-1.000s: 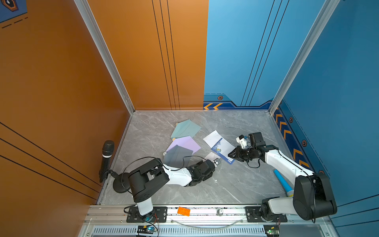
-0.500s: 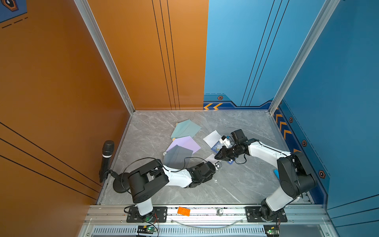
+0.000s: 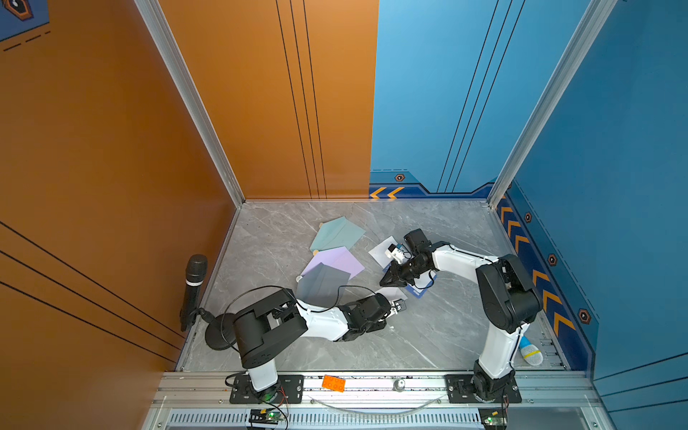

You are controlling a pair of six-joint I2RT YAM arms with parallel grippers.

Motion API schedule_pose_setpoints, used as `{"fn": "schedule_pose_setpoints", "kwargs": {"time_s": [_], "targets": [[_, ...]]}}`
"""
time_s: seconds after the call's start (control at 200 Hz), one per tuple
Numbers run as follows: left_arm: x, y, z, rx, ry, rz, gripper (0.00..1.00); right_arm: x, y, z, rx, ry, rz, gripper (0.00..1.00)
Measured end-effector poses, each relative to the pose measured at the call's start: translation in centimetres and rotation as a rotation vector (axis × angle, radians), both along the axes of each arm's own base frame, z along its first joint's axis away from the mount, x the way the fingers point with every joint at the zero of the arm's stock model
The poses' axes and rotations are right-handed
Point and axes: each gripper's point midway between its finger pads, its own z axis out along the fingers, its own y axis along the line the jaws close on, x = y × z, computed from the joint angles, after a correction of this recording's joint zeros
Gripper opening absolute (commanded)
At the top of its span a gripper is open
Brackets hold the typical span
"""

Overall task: Fold the letter paper in half and place it into the envelope
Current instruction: Fold the letter paper at the center of the board.

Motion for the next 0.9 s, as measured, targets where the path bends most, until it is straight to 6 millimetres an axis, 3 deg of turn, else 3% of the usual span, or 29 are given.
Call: {"fn": "schedule_pose_setpoints", "kwargs": {"time_s": [0.185,0.676,0.901], "targets": [[0.1,0.0,0.0,0.022,-0.010,-0.042,0.00,-0.2,0.7,-0.3,-0.012,0.024,0.035,0.12],[0.6,0.3,0.0,0.038,0.004,-0.130,0.00,-1.7,0.2,-0.7,-0.070,0.054,0.090,0.11],[0.6,0.3,0.0,0.046,-0.002,-0.144,0.00,-1.4,1.2,-1.3,-0.094,0.046,0.113,0.10]]}}
